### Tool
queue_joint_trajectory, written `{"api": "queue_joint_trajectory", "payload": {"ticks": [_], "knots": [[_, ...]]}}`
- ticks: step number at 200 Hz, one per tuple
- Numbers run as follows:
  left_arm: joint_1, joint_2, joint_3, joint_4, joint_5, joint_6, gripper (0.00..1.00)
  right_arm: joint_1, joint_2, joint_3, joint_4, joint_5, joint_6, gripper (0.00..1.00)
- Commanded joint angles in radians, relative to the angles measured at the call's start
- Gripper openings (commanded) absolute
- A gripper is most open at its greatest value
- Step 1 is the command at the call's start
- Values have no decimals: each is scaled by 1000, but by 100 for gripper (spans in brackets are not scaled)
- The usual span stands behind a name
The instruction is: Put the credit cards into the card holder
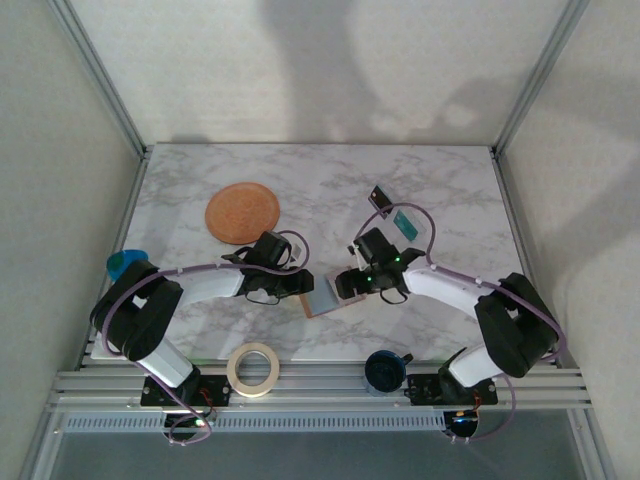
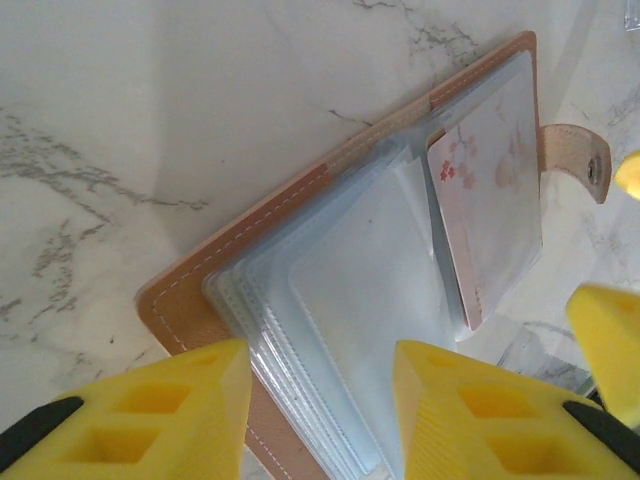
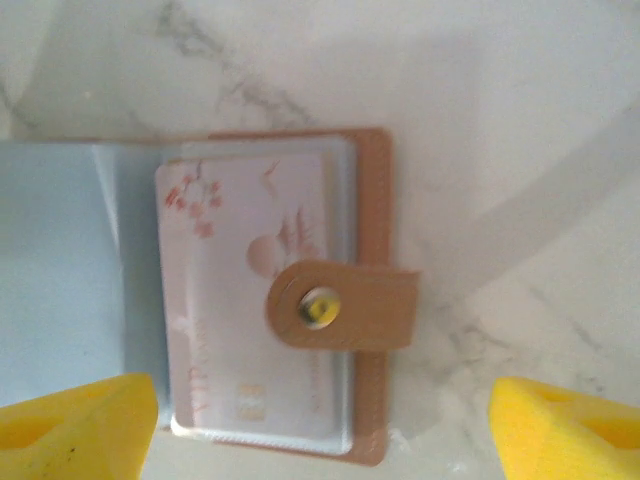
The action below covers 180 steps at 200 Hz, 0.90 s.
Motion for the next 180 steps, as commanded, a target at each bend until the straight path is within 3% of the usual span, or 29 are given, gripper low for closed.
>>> {"api": "queue_joint_trajectory", "payload": {"ticks": [1, 43, 69, 112, 144, 180], "knots": [[-13, 4, -10, 22, 3, -17, 41, -8, 57, 46, -5, -34, -31, 86], [-20, -1, -16, 13, -24, -23, 44, -25, 139, 61, 61, -67, -19, 73], [-20, 6, -19, 4, -42, -30, 47, -26, 161, 62, 63, -22, -27, 63], [-23, 29, -18, 30, -33, -35, 48, -27, 161, 51, 117, -196, -39, 29], [-23, 32, 6, 11, -47, -19, 47, -13, 146, 17, 184, -341, 10, 26], [-22, 24, 47, -28, -56, -3, 45, 33, 112, -20, 226, -349, 72, 26]]}}
